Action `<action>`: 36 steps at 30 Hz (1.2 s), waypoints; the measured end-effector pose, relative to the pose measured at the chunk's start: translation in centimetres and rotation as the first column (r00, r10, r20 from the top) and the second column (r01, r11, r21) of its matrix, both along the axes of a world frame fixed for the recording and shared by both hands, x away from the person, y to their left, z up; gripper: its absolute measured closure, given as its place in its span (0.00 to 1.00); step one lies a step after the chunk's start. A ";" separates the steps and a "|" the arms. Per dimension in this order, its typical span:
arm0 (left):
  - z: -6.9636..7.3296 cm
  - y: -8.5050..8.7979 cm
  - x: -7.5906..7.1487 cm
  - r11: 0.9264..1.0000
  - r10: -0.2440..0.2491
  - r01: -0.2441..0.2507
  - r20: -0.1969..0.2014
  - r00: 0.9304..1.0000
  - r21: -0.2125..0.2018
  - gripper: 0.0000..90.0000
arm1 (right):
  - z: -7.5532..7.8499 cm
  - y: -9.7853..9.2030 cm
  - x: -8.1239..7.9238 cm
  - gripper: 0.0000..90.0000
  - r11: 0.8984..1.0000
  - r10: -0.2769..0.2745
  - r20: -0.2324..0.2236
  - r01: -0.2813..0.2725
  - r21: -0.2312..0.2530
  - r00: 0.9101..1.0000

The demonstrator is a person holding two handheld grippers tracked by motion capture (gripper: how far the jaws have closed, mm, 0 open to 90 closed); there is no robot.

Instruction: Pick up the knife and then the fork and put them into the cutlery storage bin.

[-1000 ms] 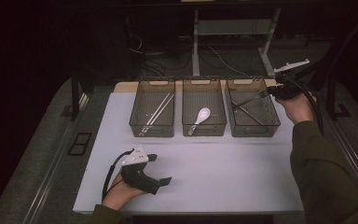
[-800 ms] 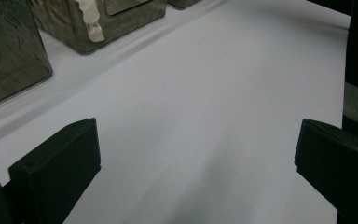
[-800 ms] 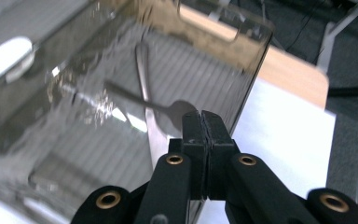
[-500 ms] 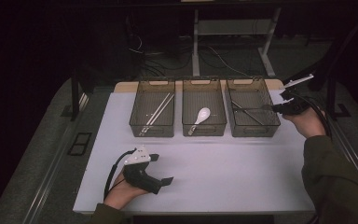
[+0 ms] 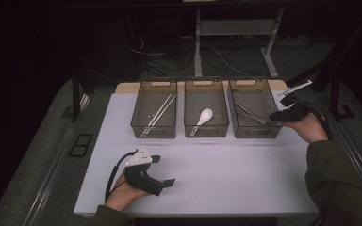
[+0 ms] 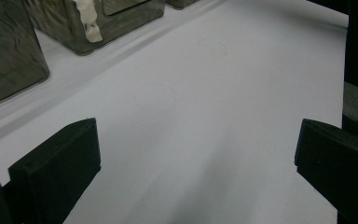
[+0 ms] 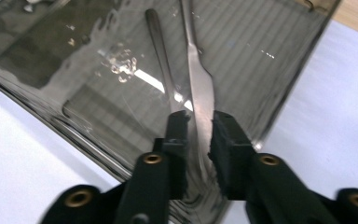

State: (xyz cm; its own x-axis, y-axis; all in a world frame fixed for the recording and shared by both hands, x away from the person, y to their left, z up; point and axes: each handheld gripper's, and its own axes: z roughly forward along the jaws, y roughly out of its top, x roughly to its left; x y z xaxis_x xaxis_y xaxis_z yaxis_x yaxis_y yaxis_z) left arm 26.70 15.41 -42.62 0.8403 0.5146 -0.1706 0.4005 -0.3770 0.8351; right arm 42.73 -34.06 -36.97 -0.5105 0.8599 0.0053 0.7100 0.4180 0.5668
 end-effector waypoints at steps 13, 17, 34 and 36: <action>0.1 0.4 0.0 1.000 0.016 -0.016 0.002 1.000 -0.006 0.00 | 0.2 0.8 0.3 0.46 0.992 0.011 0.049 -0.018 0.127 0.999; 0.2 0.6 0.1 1.000 0.027 -0.027 0.000 1.000 -0.014 0.00 | 0.5 0.6 0.1 0.39 0.983 0.011 0.094 -0.028 0.181 0.996; 0.4 1.2 0.6 0.999 0.039 -0.039 0.009 0.999 -0.018 0.00 | 1.2 1.4 -2.8 0.20 0.953 0.040 0.227 -0.105 0.285 0.973; 0.4 1.2 0.6 0.999 0.038 -0.038 0.010 0.999 -0.017 0.00 | 1.2 1.5 -3.3 0.19 0.946 0.052 0.238 -0.124 0.301 0.970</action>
